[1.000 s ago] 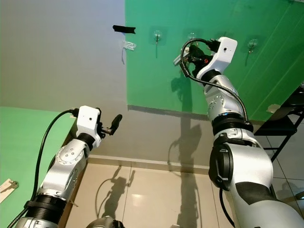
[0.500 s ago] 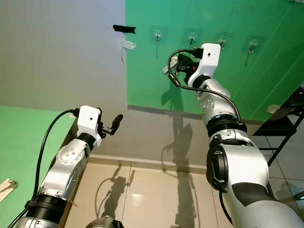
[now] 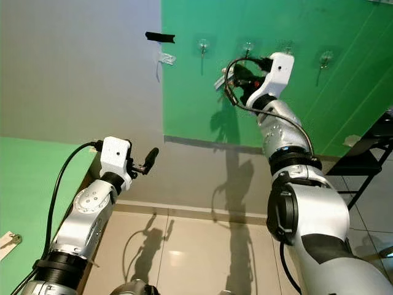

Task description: Hang keys on a hook

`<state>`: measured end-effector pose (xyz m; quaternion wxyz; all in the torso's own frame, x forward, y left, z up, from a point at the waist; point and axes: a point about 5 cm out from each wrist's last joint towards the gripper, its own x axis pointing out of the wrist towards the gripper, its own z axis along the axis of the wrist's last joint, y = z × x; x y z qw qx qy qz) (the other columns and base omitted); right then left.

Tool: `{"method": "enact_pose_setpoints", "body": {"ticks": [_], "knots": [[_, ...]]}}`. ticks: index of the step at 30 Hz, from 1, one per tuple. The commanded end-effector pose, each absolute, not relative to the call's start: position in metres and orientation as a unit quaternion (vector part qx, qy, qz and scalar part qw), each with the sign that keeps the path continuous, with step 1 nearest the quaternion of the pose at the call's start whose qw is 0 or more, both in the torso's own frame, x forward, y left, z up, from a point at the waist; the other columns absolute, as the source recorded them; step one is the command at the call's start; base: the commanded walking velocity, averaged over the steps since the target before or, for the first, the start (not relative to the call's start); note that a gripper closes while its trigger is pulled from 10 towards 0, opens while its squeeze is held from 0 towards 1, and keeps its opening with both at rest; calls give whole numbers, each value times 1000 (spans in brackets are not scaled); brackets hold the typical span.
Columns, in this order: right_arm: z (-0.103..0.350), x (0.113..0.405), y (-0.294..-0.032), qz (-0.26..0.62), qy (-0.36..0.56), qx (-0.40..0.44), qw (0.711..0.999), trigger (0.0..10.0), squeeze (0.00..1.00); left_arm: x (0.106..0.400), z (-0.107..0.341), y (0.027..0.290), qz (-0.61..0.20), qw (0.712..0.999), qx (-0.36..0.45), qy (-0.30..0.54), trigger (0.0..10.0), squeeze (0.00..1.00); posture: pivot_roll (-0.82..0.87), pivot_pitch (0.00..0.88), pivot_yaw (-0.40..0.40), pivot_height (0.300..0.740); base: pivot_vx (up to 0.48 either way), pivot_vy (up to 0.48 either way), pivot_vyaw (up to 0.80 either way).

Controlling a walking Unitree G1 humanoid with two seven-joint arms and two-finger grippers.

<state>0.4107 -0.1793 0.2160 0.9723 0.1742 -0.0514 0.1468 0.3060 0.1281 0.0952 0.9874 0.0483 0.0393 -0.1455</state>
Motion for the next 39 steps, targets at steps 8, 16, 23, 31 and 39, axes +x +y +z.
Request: {"method": "enact_pose_setpoints", "body": {"ticks": [8, 16, 23, 31, 39], "knots": [[206, 381, -203, 126, -112, 35, 985, 0, 0, 298, 95, 134, -153, 986, 60, 39, 10000, 0, -10, 1, -42, 740, 0, 0, 0], [125, 287, -216, 50, -54, -35, 997, 0, 0, 289, 83, 148, -138, 986, 57, 74, 10000, 0, -67, 0, -23, 740, 0, 0, 0], [47, 184, -230, -47, 73, -18, 996, 0, 0, 262, 66, 143, -176, 979, 33, 99, 10000, 0, -89, 0, -2, 740, 0, 0, 0], [34, 187, -214, -65, 82, 19, 994, 0, 0, 266, 60, 142, -181, 978, 17, 107, 10000, 0, -114, 0, 49, 740, 0, 0, 0], [40, 207, -213, -48, 62, 11, 997, 0, 0, 277, 67, 138, -171, 981, 5, 90, 10000, 0, -118, 0, 53, 740, 0, -74, 0]]}}
